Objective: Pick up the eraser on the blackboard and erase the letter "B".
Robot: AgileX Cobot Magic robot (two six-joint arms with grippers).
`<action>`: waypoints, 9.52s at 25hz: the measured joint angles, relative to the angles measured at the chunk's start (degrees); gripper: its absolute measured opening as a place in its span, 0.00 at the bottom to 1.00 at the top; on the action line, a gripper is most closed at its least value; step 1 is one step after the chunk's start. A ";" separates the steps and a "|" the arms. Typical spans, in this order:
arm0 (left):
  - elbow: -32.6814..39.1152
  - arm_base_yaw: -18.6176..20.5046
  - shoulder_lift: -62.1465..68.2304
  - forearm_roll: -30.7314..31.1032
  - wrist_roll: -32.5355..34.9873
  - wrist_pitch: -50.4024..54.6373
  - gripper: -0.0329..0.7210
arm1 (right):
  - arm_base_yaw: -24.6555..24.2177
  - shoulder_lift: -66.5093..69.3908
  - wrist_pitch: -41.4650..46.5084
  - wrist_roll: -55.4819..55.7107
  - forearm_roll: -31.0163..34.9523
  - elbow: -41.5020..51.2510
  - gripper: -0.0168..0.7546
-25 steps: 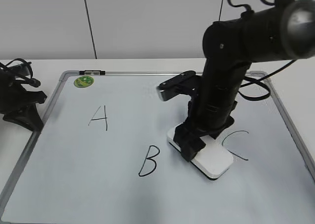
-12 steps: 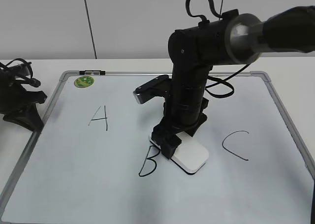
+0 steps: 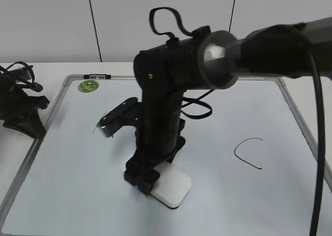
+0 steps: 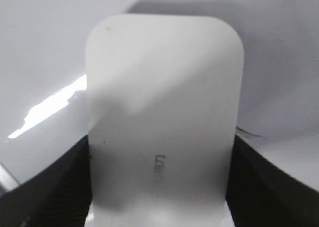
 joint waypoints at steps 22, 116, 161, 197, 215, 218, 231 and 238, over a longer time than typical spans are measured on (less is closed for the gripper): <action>0.00 0.00 0.00 0.00 0.00 0.04 0.09 | 0.78 0.20 -3.01 1.78 -2.50 0.00 0.72; -6.05 -0.10 1.20 0.59 0.00 3.28 0.47 | -45.28 -8.18 9.43 13.25 -3.38 -7.27 0.80; 32.02 -8.28 -88.44 17.73 -14.63 19.35 0.59 | -45.28 -102.18 11.70 13.22 -1.13 50.80 0.79; 50.77 -8.28 -100.53 26.22 -16.97 9.55 0.59 | -45.28 -109.19 5.12 16.92 -7.12 63.59 0.78; 50.85 -5.78 -108.26 26.15 -16.97 9.55 0.59 | -45.28 -115.35 5.04 17.01 -7.12 63.59 0.78; 50.85 -3.54 -112.80 26.15 -16.97 9.55 0.59 | -45.28 -119.47 5.04 17.01 -7.12 63.59 0.78; 50.85 -2.41 -121.67 26.10 -16.97 10.01 0.59 | -45.37 -124.95 5.15 17.01 -7.26 63.59 0.78; 50.85 -2.41 -121.67 26.10 -16.97 10.01 0.59 | -45.37 -124.95 5.15 17.01 -7.26 63.59 0.78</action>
